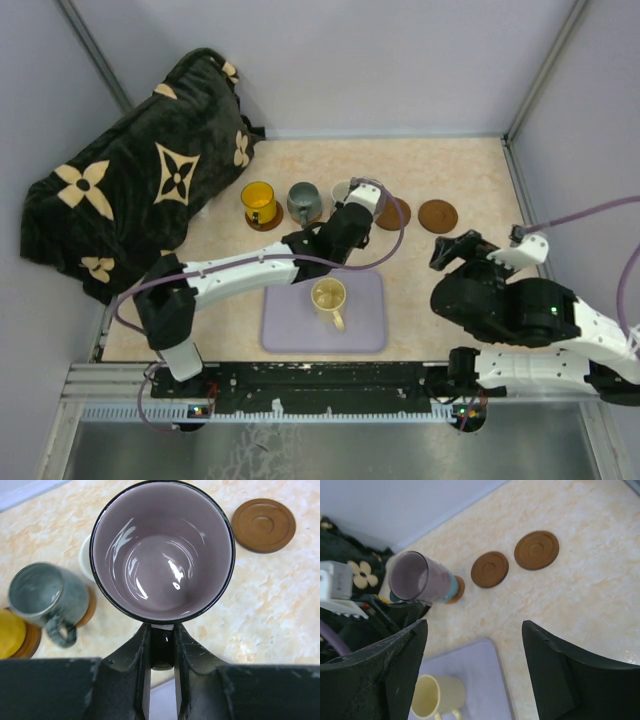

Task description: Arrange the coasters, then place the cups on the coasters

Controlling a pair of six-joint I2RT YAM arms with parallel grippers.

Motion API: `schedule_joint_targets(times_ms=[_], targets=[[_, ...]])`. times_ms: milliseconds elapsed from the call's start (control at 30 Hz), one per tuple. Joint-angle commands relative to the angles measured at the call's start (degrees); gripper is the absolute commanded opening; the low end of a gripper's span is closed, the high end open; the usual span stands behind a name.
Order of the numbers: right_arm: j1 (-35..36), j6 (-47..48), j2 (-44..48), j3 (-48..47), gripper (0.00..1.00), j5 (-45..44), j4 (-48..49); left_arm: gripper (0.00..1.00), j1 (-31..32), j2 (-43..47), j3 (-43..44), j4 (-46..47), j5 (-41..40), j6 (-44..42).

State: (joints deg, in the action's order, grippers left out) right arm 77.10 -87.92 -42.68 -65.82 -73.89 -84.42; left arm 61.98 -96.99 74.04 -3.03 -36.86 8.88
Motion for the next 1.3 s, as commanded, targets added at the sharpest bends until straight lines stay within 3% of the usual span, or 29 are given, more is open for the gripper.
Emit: schedule_joint_targets(times_ms=[0,33,67,233,333,467,633,800,1267], targets=[[-2.46,8.45,3.66,-4.63,0.84,-10.75,5.62,0.06,-0.94,-6.64,11.74,3.73,5.49,-1.7],[-2.7,13.57,4.73,-4.62,0.94,-11.45,9.4,0.06,-1.09,-8.48,14.0,3.12,6.35,-1.43],[-2.74,19.93,5.92,-4.21,0.98,-12.07,14.14,0.06,-1.27,-10.06,16.33,2.48,7.11,-1.13],[-2.74,48.35,13.63,2.3,0.99,-15.15,40.56,0.05,-1.7,-18.03,26.51,-0.99,7.01,1.17],[-2.74,56.64,18.12,5.63,0.99,-14.89,50.41,0.03,-2.57,-22.53,31.6,-3.9,6.18,5.92],[-2.74,57.89,20.34,5.28,0.99,-13.09,50.45,0.0,-2.98,-28.52,38.53,-8.74,3.1,11.61],[-2.74,53.46,14.97,0.71,0.99,-12.87,41.42,0.02,-3.29,-33.14,43.95,-12.69,-0.24,14.87],[-2.74,47.97,10.44,-2.51,0.99,-12.93,33.93,0.03,-4.19,-34.41,43.78,-13.65,-0.08,17.57],[-2.74,47.71,12.59,0.34,0.99,-9.51,35.56,0.03,-4.41,-34.63,39.76,-8.67,0.65,19.77]])
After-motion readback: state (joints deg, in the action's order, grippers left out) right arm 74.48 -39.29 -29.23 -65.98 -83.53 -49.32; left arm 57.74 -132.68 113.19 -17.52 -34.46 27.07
